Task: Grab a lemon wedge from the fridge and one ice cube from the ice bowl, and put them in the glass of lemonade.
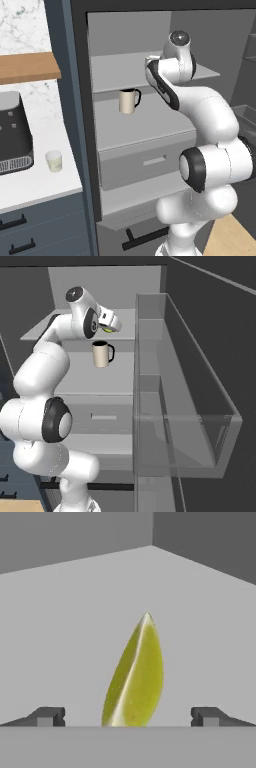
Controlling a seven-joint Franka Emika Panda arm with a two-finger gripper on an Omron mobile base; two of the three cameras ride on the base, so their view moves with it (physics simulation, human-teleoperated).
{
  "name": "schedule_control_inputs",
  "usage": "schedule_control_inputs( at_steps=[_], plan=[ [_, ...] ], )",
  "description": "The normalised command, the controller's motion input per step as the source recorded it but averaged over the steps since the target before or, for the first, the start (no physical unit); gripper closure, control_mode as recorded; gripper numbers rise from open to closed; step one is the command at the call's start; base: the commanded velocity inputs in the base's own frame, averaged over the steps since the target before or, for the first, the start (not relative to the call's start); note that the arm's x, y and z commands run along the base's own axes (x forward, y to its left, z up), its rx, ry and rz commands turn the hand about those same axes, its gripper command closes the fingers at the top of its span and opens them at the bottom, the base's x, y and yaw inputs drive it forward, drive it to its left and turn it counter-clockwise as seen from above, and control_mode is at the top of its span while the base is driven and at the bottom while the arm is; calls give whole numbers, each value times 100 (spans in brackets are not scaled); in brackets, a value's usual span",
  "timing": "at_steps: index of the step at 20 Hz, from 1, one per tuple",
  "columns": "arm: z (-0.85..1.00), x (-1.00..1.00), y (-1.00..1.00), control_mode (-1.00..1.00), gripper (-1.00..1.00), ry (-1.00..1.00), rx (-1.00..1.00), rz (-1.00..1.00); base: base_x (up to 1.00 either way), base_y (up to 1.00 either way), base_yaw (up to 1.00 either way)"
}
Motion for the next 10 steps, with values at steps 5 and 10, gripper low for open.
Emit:
schedule_control_inputs(
  at_steps=[5, 10],
  plan=[
    [0, 51, -2, -100, -100, 0, 0, -1, 0, 0, 0],
    [-9, 40, -1, -100, -100, 0, 0, -2, 0, 0, 0]
  ],
)
